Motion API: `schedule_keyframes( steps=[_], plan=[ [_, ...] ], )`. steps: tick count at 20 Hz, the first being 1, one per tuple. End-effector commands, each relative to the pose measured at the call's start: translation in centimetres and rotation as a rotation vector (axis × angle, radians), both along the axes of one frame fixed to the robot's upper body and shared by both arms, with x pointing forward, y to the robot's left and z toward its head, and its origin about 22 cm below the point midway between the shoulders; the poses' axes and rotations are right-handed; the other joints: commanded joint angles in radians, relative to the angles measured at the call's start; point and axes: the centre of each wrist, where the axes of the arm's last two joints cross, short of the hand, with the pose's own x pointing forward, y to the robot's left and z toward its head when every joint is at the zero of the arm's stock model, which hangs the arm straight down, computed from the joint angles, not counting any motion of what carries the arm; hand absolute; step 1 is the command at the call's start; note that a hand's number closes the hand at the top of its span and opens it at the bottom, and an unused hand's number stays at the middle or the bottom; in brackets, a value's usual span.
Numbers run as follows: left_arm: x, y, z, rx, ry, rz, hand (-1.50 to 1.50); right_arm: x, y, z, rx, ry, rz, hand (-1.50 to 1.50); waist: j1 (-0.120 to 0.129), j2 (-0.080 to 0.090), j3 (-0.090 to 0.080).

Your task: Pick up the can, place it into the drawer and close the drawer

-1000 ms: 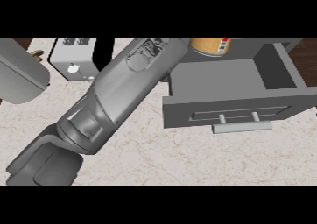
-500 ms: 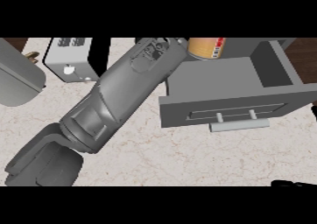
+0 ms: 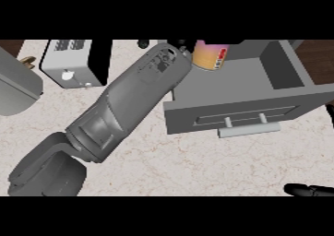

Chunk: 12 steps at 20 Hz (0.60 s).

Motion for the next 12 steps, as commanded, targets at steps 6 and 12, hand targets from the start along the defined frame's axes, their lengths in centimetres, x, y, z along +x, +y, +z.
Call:
schedule_keyframes(
  steps=[6,12],
  plan=[
    [0.2,0.9,-2.4,0.018,-0.005,0.088,-1.5,-0.2,0.3,0.8,-0.009,-0.014,0.027,-1.5,-0.024,0.005,0.0],
    [-0.1,1.1,-3.5,0.003,-0.021,0.122,-1.5,0.0,0.1,1.0,-0.01,-0.016,0.028,-1.5,-0.029,0.005,0.0]
  ],
)
